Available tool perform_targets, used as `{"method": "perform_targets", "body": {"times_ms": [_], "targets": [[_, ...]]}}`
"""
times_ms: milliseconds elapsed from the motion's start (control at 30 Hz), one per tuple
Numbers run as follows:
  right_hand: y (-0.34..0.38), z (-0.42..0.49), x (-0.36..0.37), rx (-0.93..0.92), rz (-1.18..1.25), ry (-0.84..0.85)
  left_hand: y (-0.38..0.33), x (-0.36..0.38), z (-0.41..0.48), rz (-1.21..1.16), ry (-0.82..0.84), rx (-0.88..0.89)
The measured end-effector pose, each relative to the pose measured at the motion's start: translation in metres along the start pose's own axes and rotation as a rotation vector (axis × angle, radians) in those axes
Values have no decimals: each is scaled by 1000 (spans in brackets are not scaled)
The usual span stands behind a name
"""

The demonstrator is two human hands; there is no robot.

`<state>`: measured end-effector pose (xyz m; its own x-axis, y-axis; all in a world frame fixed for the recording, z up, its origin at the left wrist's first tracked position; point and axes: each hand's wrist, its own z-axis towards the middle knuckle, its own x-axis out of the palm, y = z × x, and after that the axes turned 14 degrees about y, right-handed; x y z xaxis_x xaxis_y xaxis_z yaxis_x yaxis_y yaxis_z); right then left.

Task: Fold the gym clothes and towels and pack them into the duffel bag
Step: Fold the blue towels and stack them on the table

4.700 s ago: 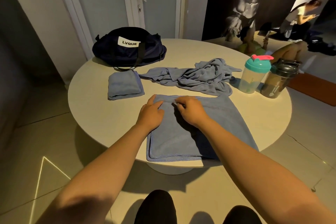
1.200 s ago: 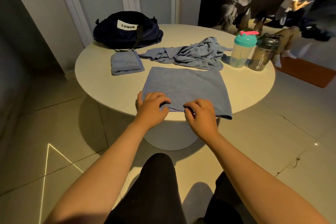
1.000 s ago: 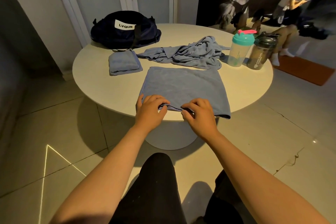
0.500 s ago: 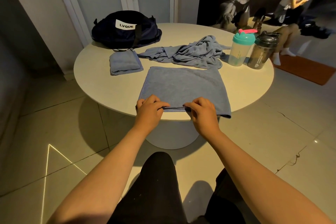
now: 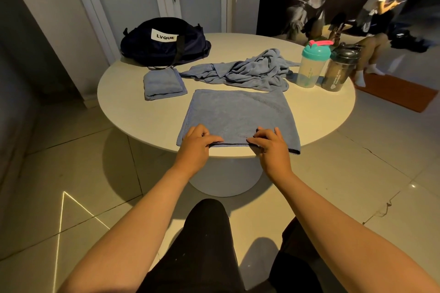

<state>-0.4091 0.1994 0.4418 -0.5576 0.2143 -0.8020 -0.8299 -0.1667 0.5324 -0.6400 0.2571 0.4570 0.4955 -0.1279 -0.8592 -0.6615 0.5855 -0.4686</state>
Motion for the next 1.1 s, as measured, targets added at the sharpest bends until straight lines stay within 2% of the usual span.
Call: {"method": "perform_targets", "body": {"times_ms": [167,300,400,500,667,767,800,867,967,1033,1100], "targets": [[8,-11,-6,58,-3,-9,-7,6,0,39,-124,-74],[27,-2,-9,16,-86,-50,-9,7,5,75,-159,-120],[42,12,-7,4,-144,100,-7,5,5,80,-160,-124],[43,17,-2,122,-140,251,2,3,-1,94,-162,-114],[43,31,-7,175,-146,313,-4,-1,0,84,-155,-166],[52,46,-13,146,-128,244,-16,-16,21,75,-205,-148],[52,52,-14,144,-133,208,-18,-20,33,62,-179,-133],[49,63,-16,178,-164,204,-17,-25,57,42,9,-146],[36,68,-16,281,-255,383,-10,-18,75,133,416,-271],[28,67,-17,355,-253,489,-3,-14,75,194,505,-307],[24,70,-22,426,-199,534,1,-16,72,204,489,-325]]}}
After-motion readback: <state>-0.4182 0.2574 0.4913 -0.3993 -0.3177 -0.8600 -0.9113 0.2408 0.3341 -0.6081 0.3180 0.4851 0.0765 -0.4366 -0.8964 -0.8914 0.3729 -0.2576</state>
